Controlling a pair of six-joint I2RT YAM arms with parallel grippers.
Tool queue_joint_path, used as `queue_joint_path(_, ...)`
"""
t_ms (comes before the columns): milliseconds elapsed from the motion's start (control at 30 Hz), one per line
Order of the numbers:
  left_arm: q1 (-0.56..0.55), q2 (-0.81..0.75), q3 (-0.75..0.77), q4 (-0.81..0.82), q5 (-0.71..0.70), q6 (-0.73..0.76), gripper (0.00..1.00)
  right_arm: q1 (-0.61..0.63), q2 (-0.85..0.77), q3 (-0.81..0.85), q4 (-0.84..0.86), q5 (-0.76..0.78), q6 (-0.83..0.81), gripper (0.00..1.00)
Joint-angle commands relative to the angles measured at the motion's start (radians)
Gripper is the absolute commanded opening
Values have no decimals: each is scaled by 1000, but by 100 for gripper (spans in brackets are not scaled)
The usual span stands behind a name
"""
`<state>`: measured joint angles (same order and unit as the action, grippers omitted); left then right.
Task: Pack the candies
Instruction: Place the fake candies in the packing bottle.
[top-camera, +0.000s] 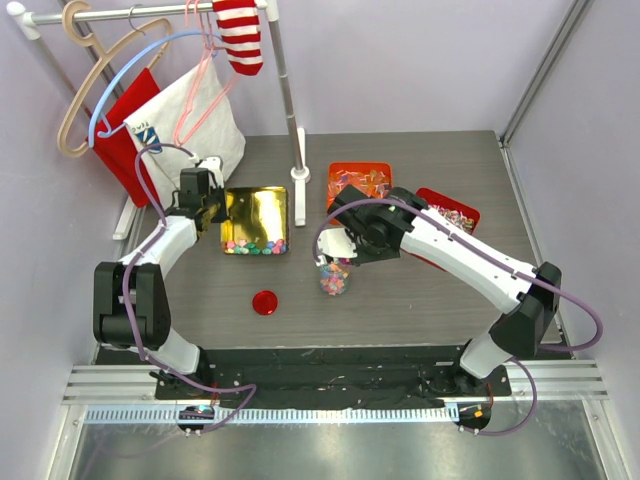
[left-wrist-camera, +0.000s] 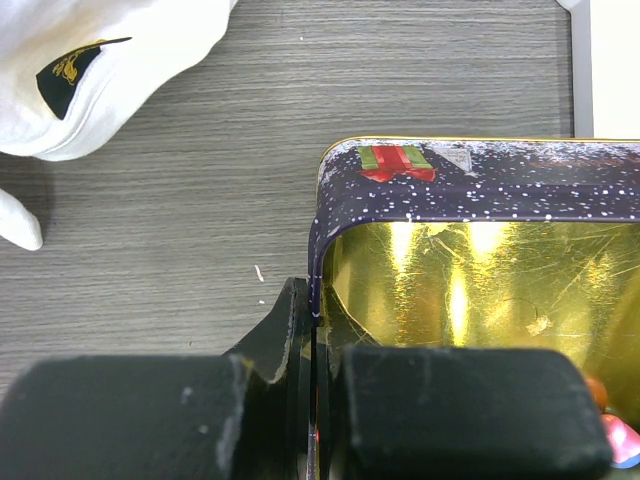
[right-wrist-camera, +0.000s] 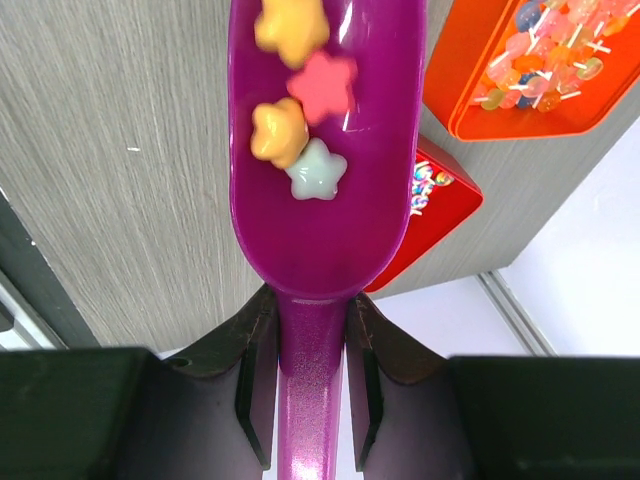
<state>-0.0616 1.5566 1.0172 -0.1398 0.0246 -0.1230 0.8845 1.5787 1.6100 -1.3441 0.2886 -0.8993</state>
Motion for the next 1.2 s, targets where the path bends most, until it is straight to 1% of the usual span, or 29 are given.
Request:
queue_joint_path(0,9,-12,35,51,31,-20,0,14,-5,36,-49,69,7,1)
queue_joint_path(633,14,-12,40,49,38,-26,0,102,-3,41,-89,234,-6,1)
queue_joint_path(1000,16,-12,40,46,38,-26,0,134,-5,54,-115,288,-16,1)
queue_joint_path(1100,17,-12,41,46,37,-27,0,136,-8,80,-96,294,-26,1)
queue_joint_path(1167,17,-16,43,46,40,-29,0,134,-16,94,-35,310,-38,1)
